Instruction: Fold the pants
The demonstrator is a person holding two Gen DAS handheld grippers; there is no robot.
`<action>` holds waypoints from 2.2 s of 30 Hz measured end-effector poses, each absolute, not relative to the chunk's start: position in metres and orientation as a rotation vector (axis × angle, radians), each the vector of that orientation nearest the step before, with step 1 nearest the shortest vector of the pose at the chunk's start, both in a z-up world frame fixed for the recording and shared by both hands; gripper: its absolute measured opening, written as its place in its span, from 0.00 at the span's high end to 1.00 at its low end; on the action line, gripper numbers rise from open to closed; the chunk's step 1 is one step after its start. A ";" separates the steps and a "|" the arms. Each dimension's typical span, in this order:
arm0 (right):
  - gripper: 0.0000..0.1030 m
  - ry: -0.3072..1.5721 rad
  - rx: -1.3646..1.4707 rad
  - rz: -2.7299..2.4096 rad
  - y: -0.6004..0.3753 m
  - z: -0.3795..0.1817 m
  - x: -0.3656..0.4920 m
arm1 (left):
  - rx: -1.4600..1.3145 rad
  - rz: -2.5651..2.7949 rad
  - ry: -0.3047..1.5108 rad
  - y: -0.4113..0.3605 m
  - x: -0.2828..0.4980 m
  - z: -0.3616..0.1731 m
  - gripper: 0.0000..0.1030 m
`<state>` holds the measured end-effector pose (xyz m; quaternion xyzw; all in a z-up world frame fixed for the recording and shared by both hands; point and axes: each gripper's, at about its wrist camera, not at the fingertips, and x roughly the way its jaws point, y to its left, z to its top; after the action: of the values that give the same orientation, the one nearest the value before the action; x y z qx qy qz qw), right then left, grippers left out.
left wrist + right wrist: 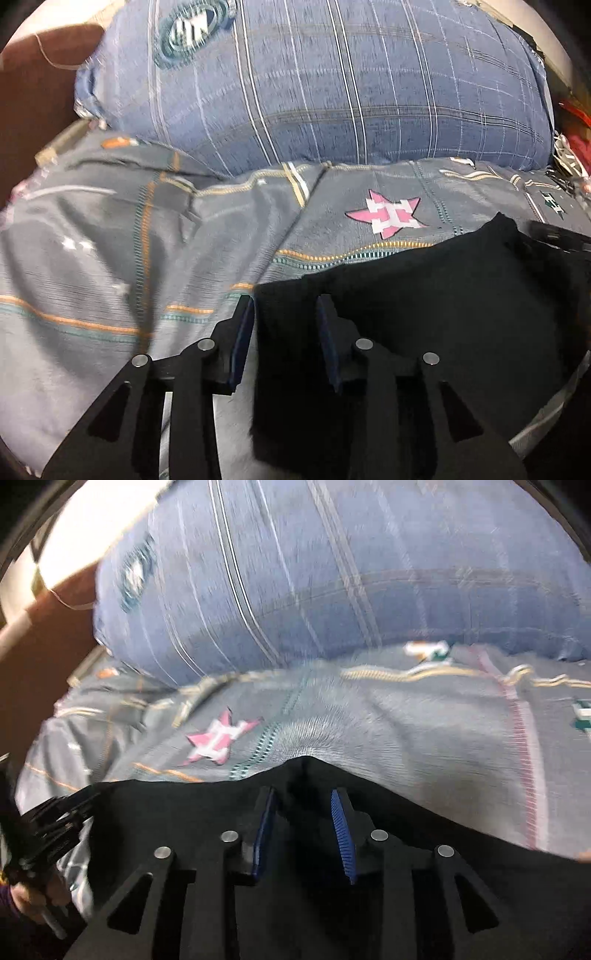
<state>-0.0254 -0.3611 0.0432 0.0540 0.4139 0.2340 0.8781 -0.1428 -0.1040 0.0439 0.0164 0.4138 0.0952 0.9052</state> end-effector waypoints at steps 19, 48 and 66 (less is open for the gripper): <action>0.41 0.780 0.664 0.236 -0.614 0.025 -0.196 | 0.052 -0.215 0.951 -0.266 -0.186 0.070 0.40; 0.68 0.674 1.190 0.231 -0.660 -0.054 -0.160 | 0.217 -0.613 1.167 -0.494 -0.062 0.057 0.32; 0.58 0.638 0.904 0.168 -0.642 -0.026 -0.175 | 0.193 -0.748 1.286 -0.554 -0.031 0.035 0.32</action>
<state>-0.1749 -0.6419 -0.0261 0.4288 0.3027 0.0797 0.8474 -0.0311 -0.5544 0.0346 0.0878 0.5844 -0.3398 0.7316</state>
